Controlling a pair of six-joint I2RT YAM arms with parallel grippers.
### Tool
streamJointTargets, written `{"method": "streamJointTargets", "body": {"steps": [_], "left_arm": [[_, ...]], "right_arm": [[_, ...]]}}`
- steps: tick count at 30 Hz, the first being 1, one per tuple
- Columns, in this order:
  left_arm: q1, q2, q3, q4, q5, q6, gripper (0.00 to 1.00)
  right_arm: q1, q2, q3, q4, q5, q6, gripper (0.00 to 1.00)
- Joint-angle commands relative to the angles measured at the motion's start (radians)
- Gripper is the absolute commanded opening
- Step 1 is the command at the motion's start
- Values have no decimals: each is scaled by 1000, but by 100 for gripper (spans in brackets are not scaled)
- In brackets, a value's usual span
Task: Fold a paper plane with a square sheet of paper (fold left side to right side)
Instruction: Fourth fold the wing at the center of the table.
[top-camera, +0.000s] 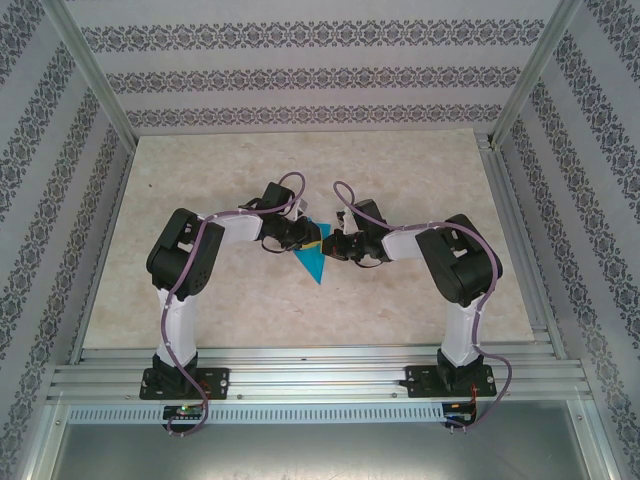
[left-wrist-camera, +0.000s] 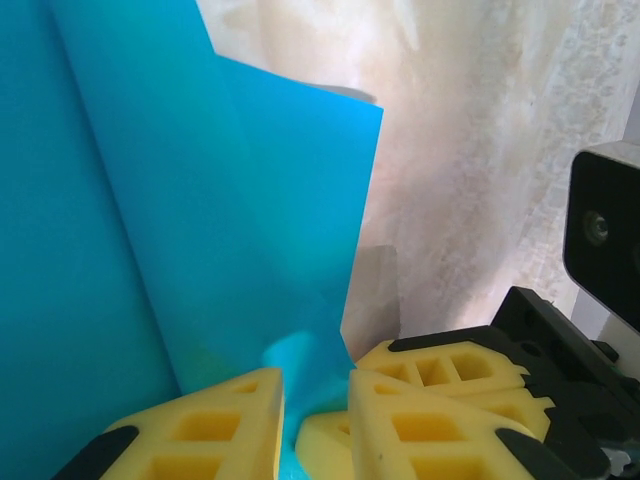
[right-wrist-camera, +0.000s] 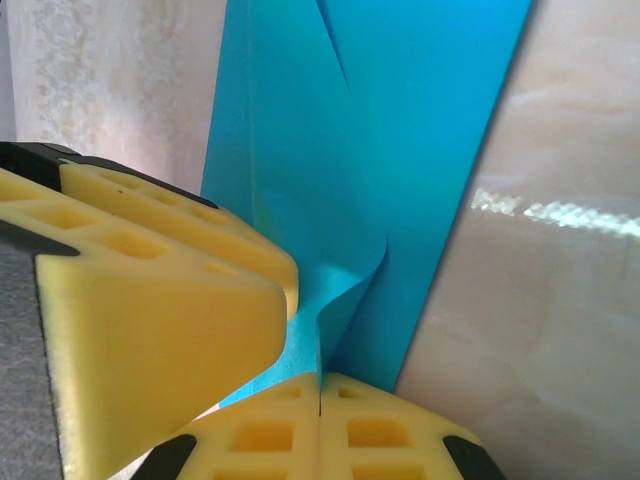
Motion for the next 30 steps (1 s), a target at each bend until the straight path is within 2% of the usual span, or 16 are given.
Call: {"method": "streamJointTargets", "body": {"steps": [1, 9, 15, 19, 24, 30], "left_arm": [[-11, 19, 15, 26, -1, -3, 25], [-11, 47, 12, 2, -32, 21, 25], [-12, 75, -25, 19, -58, 18, 24], [-12, 87, -40, 32, -58, 12, 24], [-15, 94, -46, 53, -52, 3, 23], [-18, 92, -47, 51, -51, 6, 23]], "right_arm": [[17, 53, 4, -72, 62, -35, 4], [14, 43, 9, -81, 65, -36, 6], [-1, -27, 2, -85, 66, -24, 17], [-19, -130, -28, -105, 87, -24, 26], [-10, -242, -82, -114, 90, -2, 26], [99, -274, -157, 52, 95, 114, 19]]}}
